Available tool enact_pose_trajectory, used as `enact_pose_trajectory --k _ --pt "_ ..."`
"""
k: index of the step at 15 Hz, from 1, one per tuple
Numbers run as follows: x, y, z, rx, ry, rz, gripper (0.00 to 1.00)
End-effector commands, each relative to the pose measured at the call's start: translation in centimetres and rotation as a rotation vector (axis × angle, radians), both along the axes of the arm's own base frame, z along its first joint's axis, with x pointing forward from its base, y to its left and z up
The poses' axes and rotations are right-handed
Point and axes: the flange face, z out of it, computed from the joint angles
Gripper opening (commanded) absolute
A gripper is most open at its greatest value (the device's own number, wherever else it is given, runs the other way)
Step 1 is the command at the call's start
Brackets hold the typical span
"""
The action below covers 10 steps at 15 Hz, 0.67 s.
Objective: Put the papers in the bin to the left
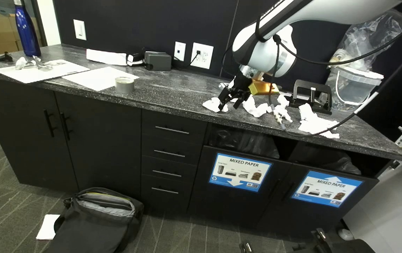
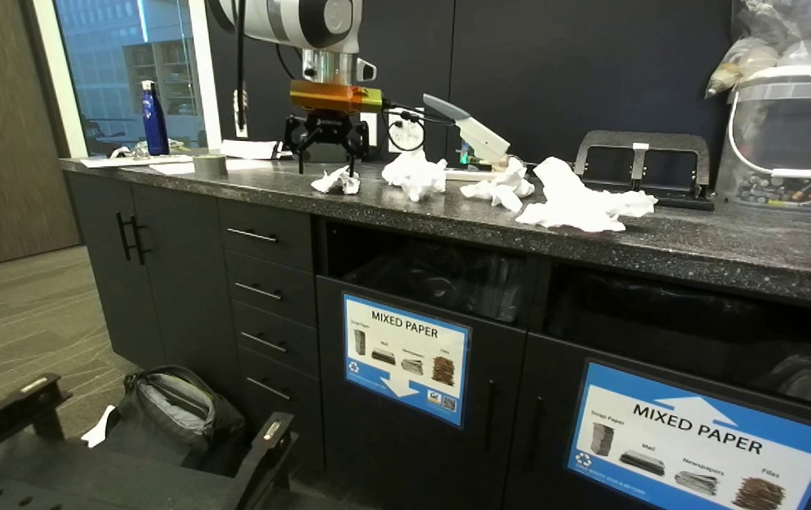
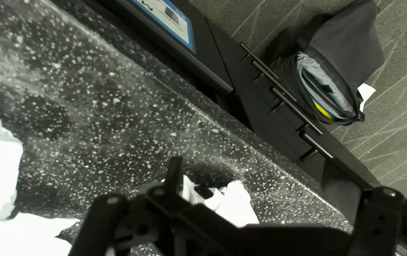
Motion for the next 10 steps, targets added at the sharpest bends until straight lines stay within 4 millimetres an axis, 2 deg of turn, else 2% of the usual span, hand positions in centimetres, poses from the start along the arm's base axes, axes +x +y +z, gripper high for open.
enact_pose_trajectory --k 1,6,10 --pt "2.9 0.8 -0.8 -0.009 -0.039 0.032 1.0" --pt "4.5 1.7 -1.8 -0.007 -0.064 0.059 1.0" --pt "5.4 1.3 -2.3 -0.045 -0.101 0.074 1.0"
